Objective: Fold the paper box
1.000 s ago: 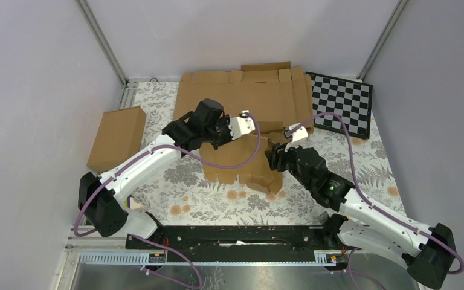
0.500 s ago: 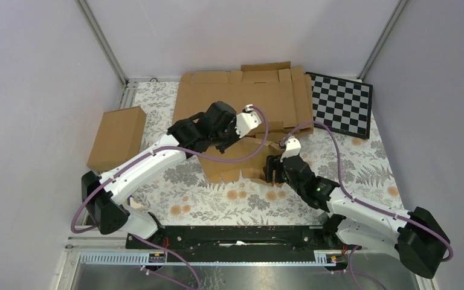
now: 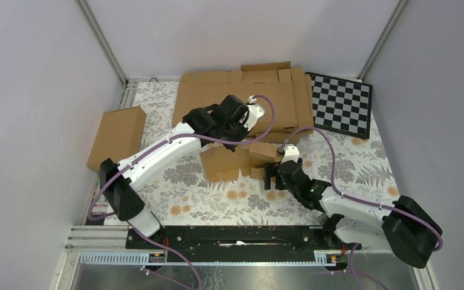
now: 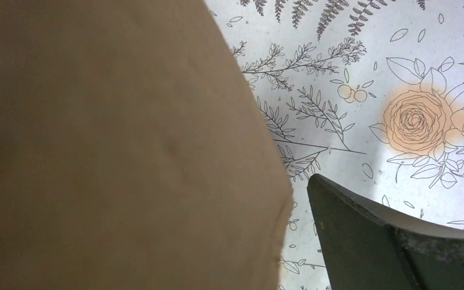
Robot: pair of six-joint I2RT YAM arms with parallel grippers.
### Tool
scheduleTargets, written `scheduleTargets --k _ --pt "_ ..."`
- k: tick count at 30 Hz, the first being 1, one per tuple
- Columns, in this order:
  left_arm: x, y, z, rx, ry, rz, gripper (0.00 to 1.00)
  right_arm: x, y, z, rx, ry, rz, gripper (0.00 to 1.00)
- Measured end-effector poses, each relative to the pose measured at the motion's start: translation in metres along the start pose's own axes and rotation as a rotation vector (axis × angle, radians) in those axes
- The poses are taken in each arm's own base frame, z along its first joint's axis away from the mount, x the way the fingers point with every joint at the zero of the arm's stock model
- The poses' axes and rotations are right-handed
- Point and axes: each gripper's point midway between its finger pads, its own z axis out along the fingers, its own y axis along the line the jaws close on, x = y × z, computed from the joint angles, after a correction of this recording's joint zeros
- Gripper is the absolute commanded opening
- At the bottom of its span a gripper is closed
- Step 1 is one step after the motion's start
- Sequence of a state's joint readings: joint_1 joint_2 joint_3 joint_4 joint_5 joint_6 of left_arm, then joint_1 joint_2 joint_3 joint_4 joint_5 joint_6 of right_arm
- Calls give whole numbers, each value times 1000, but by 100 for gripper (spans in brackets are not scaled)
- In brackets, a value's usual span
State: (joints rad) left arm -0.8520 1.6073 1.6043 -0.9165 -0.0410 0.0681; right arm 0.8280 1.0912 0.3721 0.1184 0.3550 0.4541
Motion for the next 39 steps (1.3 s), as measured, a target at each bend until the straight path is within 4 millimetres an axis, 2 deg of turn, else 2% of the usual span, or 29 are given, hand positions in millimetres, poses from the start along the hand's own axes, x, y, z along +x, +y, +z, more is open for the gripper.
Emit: scheduleTargets --k 5,9,14,18,20,27,35,39 --pt "-3 -4 -5 12 20 -53 0 5 -1 4 10 14 5 100" --pt "-3 -7 -3 17 54 -92 0 -1 0 0 5 -3 25 99" --pt "-3 -9 -7 22 75 -126 0 -32 -1 -16 6 -123 87 99" --pt "-1 -12 -9 27 96 -154 0 -57 -9 -27 41 -232 152 84" --pt "0 -13 -9 28 109 -169 0 -62 -15 -28 65 -261 183 84" --pt "2 -14 -8 28 124 -191 0 -50 -40 -9 147 -209 247 81" --pt "2 -14 -8 28 126 -191 0 -33 -38 12 67 -89 263 81" --pt "1 -15 -7 35 127 -194 0 -29 -36 15 34 -56 269 80"
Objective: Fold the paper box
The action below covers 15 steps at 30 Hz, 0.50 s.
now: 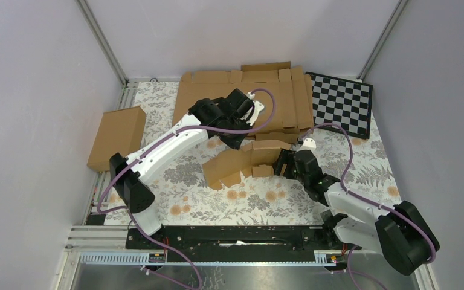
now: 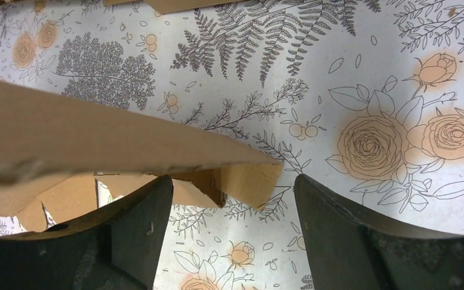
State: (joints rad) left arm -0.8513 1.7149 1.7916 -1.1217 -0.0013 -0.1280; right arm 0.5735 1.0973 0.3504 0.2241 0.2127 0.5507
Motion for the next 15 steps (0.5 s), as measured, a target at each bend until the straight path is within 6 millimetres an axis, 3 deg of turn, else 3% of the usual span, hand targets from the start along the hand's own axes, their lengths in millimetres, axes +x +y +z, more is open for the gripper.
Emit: scheduleTargets --k 7,15 --pt "-1 2 0 4 1 -8 0 1 -4 4 -25 41 42 97" --pt "-2 3 1 9 2 -9 0 -14 2 9 -58 68 70 96"
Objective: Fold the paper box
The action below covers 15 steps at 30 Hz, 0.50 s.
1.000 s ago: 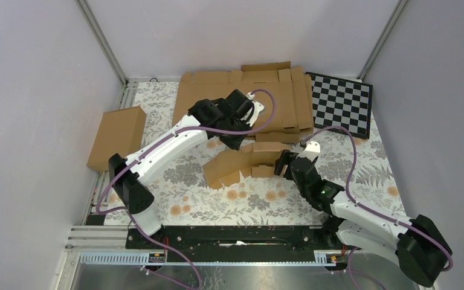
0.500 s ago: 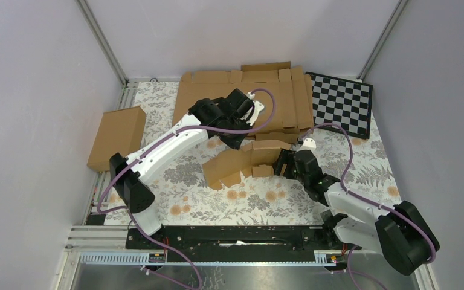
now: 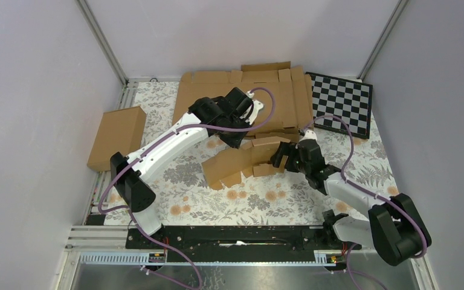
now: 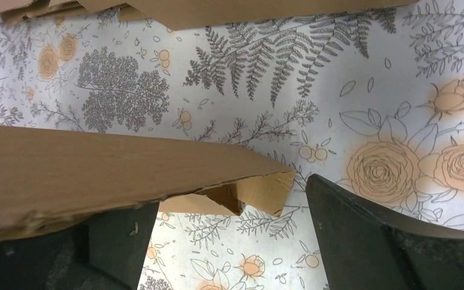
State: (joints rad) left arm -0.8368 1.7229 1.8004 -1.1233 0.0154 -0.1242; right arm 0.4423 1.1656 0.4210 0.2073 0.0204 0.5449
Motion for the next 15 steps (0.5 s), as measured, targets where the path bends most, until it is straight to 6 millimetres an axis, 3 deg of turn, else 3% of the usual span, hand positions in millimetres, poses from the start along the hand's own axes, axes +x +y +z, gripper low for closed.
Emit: scheduleTargets --k 6,15 --pt "-1 1 1 -1 1 1 0 -6 2 7 24 37 -23 91" --pt "-3 0 3 4 0 -1 0 21 -15 18 74 141 -55 86"
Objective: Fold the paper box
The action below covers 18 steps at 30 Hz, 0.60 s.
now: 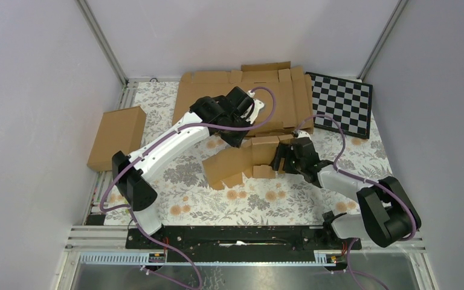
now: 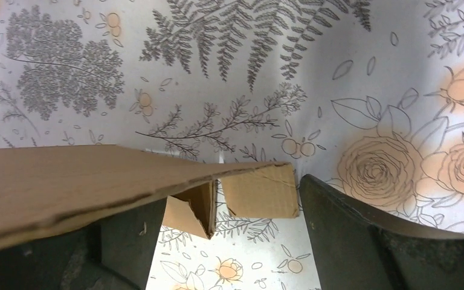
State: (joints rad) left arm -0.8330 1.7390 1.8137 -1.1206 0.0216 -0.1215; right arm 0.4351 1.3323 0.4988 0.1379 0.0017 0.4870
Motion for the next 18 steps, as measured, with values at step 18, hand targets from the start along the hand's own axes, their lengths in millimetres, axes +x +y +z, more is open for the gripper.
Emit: scheduleTargets --k 18 --pt "-1 1 4 0 12 -5 0 25 31 -26 -210 136 -39 82"
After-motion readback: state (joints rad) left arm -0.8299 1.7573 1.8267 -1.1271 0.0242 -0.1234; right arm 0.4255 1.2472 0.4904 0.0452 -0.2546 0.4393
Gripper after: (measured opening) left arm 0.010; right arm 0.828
